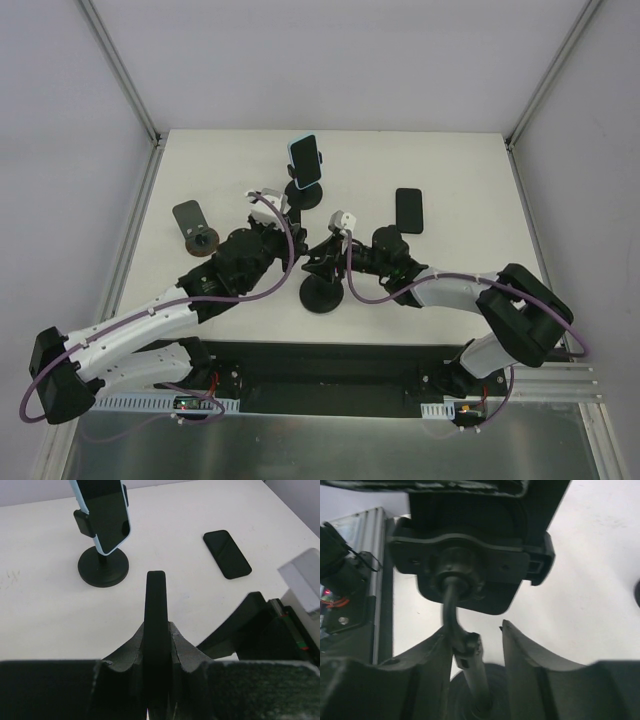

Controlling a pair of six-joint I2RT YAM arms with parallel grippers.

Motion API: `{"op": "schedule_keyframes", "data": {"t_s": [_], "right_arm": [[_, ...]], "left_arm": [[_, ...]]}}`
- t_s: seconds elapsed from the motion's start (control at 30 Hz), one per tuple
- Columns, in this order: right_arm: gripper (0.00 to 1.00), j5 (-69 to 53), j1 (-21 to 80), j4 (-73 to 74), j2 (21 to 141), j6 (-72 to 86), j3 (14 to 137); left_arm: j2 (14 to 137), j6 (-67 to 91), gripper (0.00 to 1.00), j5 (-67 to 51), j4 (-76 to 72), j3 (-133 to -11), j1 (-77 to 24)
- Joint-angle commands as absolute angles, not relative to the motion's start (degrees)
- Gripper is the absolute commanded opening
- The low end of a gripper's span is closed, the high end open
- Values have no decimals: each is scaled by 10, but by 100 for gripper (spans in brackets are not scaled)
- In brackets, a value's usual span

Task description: Remove the phone from the phone stand

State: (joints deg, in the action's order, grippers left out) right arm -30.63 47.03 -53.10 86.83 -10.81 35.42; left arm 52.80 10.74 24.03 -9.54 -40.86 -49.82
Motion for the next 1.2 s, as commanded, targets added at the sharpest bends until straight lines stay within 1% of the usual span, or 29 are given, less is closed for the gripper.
{"op": "schedule_keyframes", "data": {"t_s": [0.0, 0.03, 0.07, 0.1, 0.2, 0.23, 0.3, 0.4, 0.43, 0.47, 0.53, 0.7, 0.93, 1.17], "right_arm": [[52, -280, 457, -497, 842, -107, 343], [62, -279, 458, -496, 836, -107, 342], [67, -273, 458, -495, 833, -105, 340], [76, -269, 458, -495, 831, -105, 335], [85, -251, 458, -495, 817, -105, 328], [91, -245, 458, -490, 808, -104, 325], [92, -254, 457, -489, 801, -117, 325], [97, -265, 453, -446, 782, -99, 348], [97, -272, 453, -387, 774, -105, 361], [96, -277, 453, -355, 770, -112, 389], [95, -279, 454, -305, 759, -125, 404], [88, -277, 451, -244, 741, -141, 432], [82, -291, 451, -197, 732, -156, 462], [72, -304, 451, -185, 735, -161, 477]], "left_arm": [[551, 83, 0, 342, -149, -449, -533], [556, 85, 0, 342, -152, -451, -535], [559, 84, 0, 340, -155, -452, -537], [561, 85, 0, 338, -156, -455, -538], [568, 79, 0, 335, -156, -461, -543], [571, 77, 0, 332, -156, -461, -545], [574, 72, 0, 328, -156, -462, -550], [578, 64, 0, 322, -156, -462, -562], [580, 62, 0, 320, -156, -462, -563], [582, 59, 0, 316, -156, -462, -565], [584, 49, 0, 303, -157, -463, -570], [586, 32, 0, 271, -161, -466, -579], [605, 13, 0, 242, -161, -476, -591], [614, 9, 0, 221, -161, -485, -596]]}}
